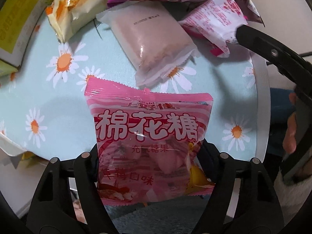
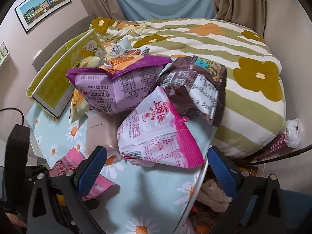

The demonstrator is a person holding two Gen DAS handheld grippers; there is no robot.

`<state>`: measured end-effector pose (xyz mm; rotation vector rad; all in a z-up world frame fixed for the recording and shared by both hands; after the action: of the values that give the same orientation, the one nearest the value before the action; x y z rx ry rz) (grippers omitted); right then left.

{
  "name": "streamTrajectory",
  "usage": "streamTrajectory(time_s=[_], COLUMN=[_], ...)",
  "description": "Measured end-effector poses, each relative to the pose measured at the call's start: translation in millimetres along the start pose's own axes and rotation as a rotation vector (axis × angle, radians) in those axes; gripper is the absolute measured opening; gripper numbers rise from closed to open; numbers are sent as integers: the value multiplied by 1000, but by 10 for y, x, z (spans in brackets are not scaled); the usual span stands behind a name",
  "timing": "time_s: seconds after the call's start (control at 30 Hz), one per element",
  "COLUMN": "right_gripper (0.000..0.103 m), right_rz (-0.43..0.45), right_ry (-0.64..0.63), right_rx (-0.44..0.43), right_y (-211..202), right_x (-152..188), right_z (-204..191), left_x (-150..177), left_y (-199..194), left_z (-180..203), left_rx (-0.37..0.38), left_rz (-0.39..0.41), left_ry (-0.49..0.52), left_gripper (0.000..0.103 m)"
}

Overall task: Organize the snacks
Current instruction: 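Grasp the pink marshmallow bag with the left gripper while the right grasps the pink Oishi bag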

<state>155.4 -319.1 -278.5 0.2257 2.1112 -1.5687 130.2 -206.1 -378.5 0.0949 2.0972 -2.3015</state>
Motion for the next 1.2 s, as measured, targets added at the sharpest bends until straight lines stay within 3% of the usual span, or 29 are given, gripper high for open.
streamTrajectory(time_s=[0.27,0.7,0.8,1.0,1.2], right_gripper=[103,98,92,66,58], right_rz=[-20,-48,-49,-72,-53], right_ry=[-97,-141,-158,-195,-178], right_rx=[7,3,4,2,13], right_y=[197,476,492,538,423], right_x=[-49,-114,-122,-66,27], right_z=[-68,-61,-85,-165,-198], left_x=[61,15,23,35,52], left_y=[-55,-258,-270,-278,-361], left_z=[-51,77,78,66,54], left_rx=[-23,-39,-38,-33,-28], left_rz=[31,39,40,45,66], left_ry=[30,23,26,30,36], left_gripper=[71,71,71,71,71])
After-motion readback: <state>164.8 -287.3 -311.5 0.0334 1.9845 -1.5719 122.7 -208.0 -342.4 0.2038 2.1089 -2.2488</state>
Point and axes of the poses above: each gripper's, at about its wrist camera, not at the fingertips, and y roughly the way its jaws point, z to its right, x to its underside, the point moved 8 cm from there along y, roughly the way its jaws point, and after that the axes turned 3 degrees about -x, right-handed, at the moved point
